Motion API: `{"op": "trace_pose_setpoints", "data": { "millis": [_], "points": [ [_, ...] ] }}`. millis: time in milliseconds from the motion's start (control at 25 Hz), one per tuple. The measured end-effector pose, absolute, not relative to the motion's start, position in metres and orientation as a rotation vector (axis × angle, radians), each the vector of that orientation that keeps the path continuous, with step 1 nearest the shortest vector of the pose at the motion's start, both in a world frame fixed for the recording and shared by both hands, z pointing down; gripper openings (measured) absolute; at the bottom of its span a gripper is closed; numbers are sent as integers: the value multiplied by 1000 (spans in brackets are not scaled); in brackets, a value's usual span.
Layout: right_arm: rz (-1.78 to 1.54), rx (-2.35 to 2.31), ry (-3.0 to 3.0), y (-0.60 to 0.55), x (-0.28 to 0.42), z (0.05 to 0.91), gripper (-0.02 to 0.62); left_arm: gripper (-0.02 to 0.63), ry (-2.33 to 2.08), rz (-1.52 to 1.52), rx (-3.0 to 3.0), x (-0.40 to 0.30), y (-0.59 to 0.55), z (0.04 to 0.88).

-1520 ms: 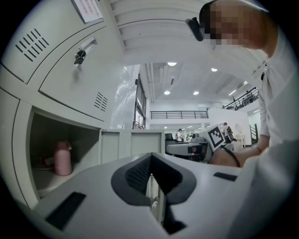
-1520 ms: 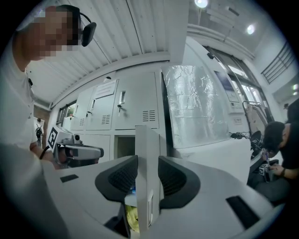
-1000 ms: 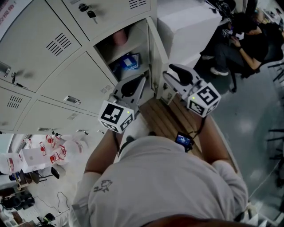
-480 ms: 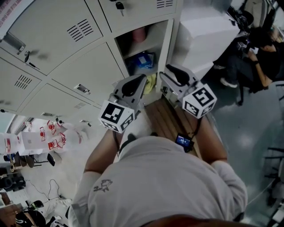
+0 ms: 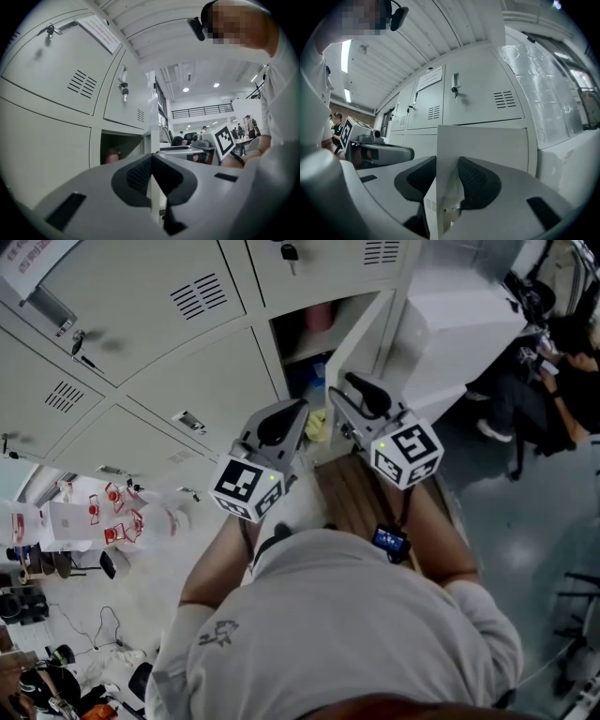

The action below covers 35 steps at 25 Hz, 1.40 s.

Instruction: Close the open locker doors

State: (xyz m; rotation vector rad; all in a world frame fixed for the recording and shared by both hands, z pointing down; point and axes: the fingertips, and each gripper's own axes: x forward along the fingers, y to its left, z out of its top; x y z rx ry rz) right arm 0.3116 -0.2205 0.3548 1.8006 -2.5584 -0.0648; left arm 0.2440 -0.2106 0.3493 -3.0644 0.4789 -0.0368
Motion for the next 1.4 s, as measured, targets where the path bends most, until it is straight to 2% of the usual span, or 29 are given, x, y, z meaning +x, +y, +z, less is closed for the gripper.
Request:
{"op": "trace_pose_setpoints", "data": {
  "millis": [1400],
  "points": [
    [-72, 1934, -2443, -336, 287, 360, 143, -5, 637, -51, -3026, 190, -280, 346]
  ]
}}
